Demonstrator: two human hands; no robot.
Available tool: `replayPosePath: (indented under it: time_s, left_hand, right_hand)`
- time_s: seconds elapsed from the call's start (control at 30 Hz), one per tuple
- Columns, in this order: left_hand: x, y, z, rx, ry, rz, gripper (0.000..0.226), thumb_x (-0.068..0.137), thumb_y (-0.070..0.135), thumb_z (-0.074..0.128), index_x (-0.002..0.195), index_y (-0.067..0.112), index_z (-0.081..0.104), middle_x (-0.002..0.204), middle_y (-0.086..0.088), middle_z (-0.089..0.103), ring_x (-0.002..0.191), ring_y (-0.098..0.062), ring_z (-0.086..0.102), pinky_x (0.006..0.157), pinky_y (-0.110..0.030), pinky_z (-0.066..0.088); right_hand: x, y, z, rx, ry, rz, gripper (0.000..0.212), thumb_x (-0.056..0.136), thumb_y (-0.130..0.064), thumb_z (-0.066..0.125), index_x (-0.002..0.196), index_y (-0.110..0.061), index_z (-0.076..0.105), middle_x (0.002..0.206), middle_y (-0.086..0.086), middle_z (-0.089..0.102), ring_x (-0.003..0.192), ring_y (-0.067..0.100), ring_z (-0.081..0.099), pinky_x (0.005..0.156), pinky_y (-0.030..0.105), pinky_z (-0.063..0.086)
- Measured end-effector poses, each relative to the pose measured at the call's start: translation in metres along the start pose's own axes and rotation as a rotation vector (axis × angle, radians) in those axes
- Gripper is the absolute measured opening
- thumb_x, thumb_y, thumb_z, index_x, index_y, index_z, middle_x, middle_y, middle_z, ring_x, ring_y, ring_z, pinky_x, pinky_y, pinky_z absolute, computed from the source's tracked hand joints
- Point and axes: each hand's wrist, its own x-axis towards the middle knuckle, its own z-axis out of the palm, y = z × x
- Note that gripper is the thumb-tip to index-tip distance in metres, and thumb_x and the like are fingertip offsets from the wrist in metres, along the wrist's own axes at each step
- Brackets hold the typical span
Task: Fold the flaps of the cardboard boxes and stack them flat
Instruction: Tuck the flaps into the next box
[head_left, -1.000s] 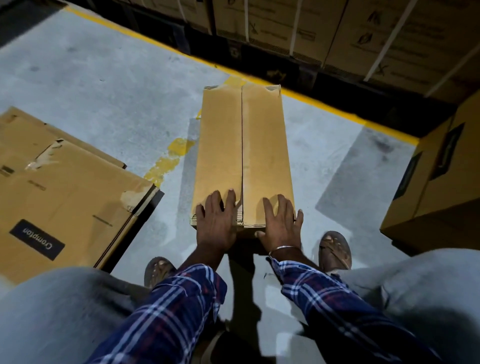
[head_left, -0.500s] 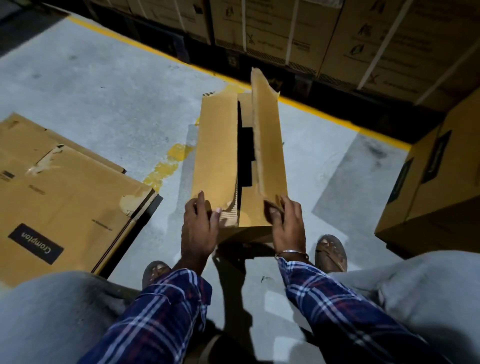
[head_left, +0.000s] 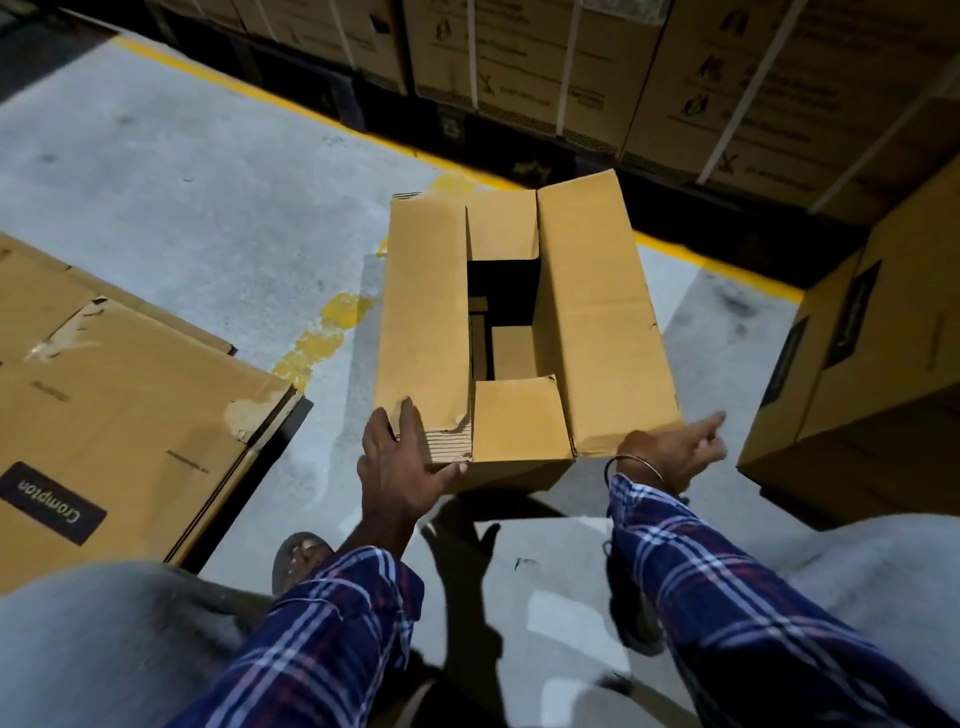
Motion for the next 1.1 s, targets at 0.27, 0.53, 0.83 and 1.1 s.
replayPosePath:
  time_s: [0.27, 0.53, 0.83, 1.1]
  left_hand:
    - [0.005, 0.032, 0.008, 0.037, 0.014, -0.152, 0.113, 0.079, 0.094, 0.035, 0.161, 0.028, -0.006, 0.168, -0.021, -0.004, 0.155, -0.043, -0.001, 0.113, -0.076, 0.018]
    - [0.015, 0.048, 0.020, 0.175, 0.022, -0.205, 0.121, 0.075, 0.096, 0.040, 0.161, 0.023, -0.005, 0.165, -0.031, 0.001, 0.152, -0.051, 0.005, 0.108, -0.077, 0.027]
    - [0.015, 0.050, 0.026, 0.179, 0.021, -0.223, 0.109, 0.084, 0.074, 0.052, 0.161, 0.019, -0.003, 0.164, -0.033, 0.002, 0.152, -0.053, 0.002, 0.105, -0.080, 0.028]
    - [0.009, 0.048, -0.046, -0.025, 0.246, -0.072, 0.080, 0.092, 0.040, 0.053, 0.159, 0.019, 0.015, 0.150, -0.019, 0.044, 0.138, -0.037, 0.045, 0.104, -0.067, 0.043]
  right_hand:
    - [0.004, 0.001, 0.049, -0.462, -0.588, -0.297, 0.033, 0.098, -0.047, 0.044, 0.113, -0.020, 0.056, 0.122, 0.014, 0.060, 0.102, 0.035, 0.056, 0.087, 0.042, 0.045]
    - [-0.007, 0.012, 0.076, -0.384, -0.589, -0.258, 0.035, 0.103, -0.031, 0.048, 0.134, -0.025, 0.064, 0.130, 0.011, 0.067, 0.115, 0.040, 0.061, 0.096, 0.044, 0.049]
    - [-0.010, 0.028, 0.080, -0.296, -0.631, -0.253, 0.050, 0.104, -0.052, 0.044, 0.143, -0.022, 0.049, 0.136, 0.015, 0.059, 0.123, 0.039, 0.055, 0.104, 0.048, 0.045]
    - [-0.015, 0.023, 0.075, -0.304, -0.523, -0.211, 0.053, 0.101, -0.053, 0.049, 0.139, -0.016, 0.046, 0.141, 0.016, 0.047, 0.130, 0.040, 0.049, 0.107, 0.053, 0.044]
